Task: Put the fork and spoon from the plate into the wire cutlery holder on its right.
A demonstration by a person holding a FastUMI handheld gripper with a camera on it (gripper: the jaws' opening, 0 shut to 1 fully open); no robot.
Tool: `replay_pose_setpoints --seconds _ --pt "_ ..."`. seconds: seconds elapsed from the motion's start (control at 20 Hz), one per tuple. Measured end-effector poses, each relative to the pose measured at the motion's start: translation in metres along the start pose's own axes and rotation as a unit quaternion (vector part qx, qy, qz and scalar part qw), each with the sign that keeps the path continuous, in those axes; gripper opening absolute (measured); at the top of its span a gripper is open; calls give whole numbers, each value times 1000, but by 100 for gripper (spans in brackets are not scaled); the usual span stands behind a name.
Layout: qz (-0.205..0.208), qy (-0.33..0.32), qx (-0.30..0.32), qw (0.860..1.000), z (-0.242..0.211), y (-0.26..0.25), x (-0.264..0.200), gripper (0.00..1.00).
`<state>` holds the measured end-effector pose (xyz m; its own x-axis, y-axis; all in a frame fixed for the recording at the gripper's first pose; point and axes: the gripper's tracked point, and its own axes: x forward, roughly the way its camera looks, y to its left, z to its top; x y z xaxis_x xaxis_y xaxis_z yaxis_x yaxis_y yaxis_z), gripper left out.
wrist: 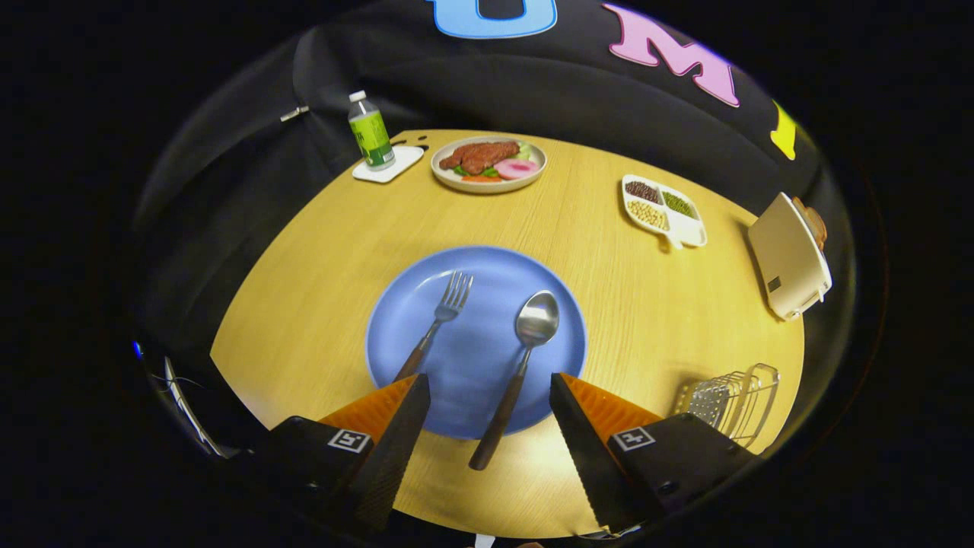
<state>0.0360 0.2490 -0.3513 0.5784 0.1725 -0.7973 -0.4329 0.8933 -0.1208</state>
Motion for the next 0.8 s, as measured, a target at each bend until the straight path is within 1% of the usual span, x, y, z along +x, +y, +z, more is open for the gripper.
replay_pose_setpoints --seconds 0.2,0.3,0.5,0.55,0.75,0.8 --pt "-9 34 7 999 -12 -2 19 94" --pt "-9 45 8 999 -16 -2 25 88" --pt "-5 74 21 997 -24 0 33 63" --pt "-2 80 28 996 -25 1 33 48" --pt "1 94 45 995 -28 -4 32 33" --pt "-5 95 50 994 -27 -9 32 30"
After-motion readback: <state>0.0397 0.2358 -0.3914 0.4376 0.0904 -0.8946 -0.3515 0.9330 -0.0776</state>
